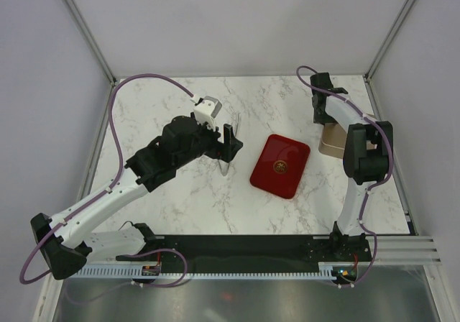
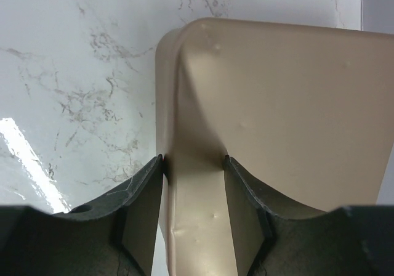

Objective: Pack the chocolate

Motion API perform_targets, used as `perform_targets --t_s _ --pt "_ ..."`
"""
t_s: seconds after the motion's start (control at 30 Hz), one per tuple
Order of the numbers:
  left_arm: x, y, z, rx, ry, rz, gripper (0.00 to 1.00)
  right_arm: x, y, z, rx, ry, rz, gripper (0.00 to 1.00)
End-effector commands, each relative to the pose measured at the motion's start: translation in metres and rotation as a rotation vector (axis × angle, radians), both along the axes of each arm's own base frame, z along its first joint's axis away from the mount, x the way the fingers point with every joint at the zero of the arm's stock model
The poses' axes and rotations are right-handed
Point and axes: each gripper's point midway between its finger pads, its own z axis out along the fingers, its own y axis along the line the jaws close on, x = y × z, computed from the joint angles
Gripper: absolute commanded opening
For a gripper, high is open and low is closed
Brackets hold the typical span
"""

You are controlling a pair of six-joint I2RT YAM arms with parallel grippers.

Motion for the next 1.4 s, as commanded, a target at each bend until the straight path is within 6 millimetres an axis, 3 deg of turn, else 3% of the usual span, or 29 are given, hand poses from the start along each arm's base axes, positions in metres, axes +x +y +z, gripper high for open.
perform_targets --t_s 0.0,0.3,0.67,1.0,1.1,1.23,1.27,1.37 --pt "0.005 0.007 0.008 0.013 -0.057 0.022 0.89 0.001 -0.01 0.013 0.021 -0.038 -0.062 0.51" --pt "0.004 0.007 0.008 0.014 -0.058 0.02 0.89 0.001 -0.016 0.009 0.013 -0.015 -0.036 0.51" --pt "0.005 0.006 0.01 0.013 -0.059 0.018 0.89 0.009 -0.023 0.044 0.072 -0.107 -0.021 0.52" --pt "0.005 0.007 0.009 0.017 -0.062 0.02 0.89 0.008 -0.018 0.032 0.118 -0.075 0.035 0.44" --pt "0.006 0.007 0.01 0.017 -0.063 0.023 0.89 0.011 -0.016 0.043 0.131 -0.103 0.037 0.48" --pt "0.007 0.006 0.008 0.02 -0.058 0.022 0.89 0.016 -0.016 0.084 0.138 -0.197 0.011 0.63" --pt "0.006 0.006 0.008 0.019 -0.059 0.022 0.89 0.014 -0.031 0.091 0.141 -0.228 -0.044 0.66" --pt "0.007 0.006 0.006 0.021 -0.054 0.022 0.89 0.011 -0.052 0.11 0.16 -0.298 -0.143 0.67"
